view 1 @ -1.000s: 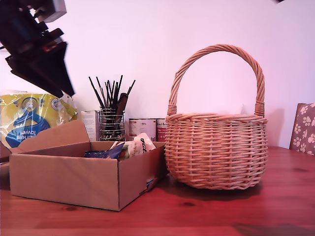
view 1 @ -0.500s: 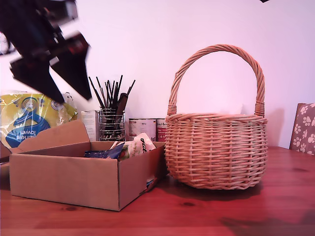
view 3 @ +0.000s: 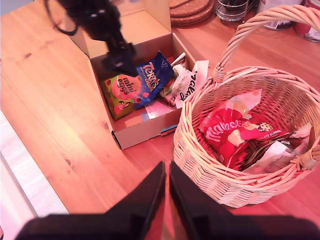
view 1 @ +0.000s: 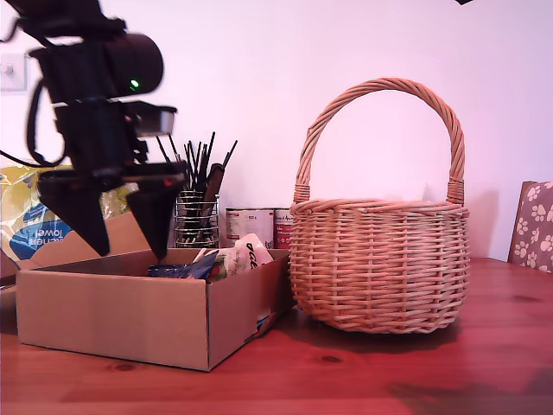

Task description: Move the bags of Easter eggs from the cardboard box on the left into the woven basket on the right side.

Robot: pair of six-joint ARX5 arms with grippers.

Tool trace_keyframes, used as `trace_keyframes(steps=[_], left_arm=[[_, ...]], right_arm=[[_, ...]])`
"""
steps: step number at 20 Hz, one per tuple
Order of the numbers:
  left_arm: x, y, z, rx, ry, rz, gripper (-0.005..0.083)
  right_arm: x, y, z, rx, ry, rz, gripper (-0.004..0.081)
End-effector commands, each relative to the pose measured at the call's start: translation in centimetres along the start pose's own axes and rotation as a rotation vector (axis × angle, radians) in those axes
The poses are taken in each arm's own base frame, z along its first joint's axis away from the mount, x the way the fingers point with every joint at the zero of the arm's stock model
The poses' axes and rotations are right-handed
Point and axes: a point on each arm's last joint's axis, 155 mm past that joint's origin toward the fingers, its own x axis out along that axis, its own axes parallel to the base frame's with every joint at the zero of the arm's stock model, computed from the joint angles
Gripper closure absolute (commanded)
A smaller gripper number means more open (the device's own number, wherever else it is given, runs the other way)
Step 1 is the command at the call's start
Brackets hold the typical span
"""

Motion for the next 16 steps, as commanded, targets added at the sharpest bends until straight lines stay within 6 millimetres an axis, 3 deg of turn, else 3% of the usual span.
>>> trace_keyframes(steps=[1,16], left_arm=[[1.9,-0.2,-1.4,-0.002,0.071,0.000,0.0041],[6.9,-1.2,-5.5,-0.056,0.260,-0.060,0.0045]], right_arm=[[0.3,0.1,-0.5,0.005,0.009,0.007,0.0772],[0.3,0.1,-0.4,0.001,0.005,0.007,0.0772]])
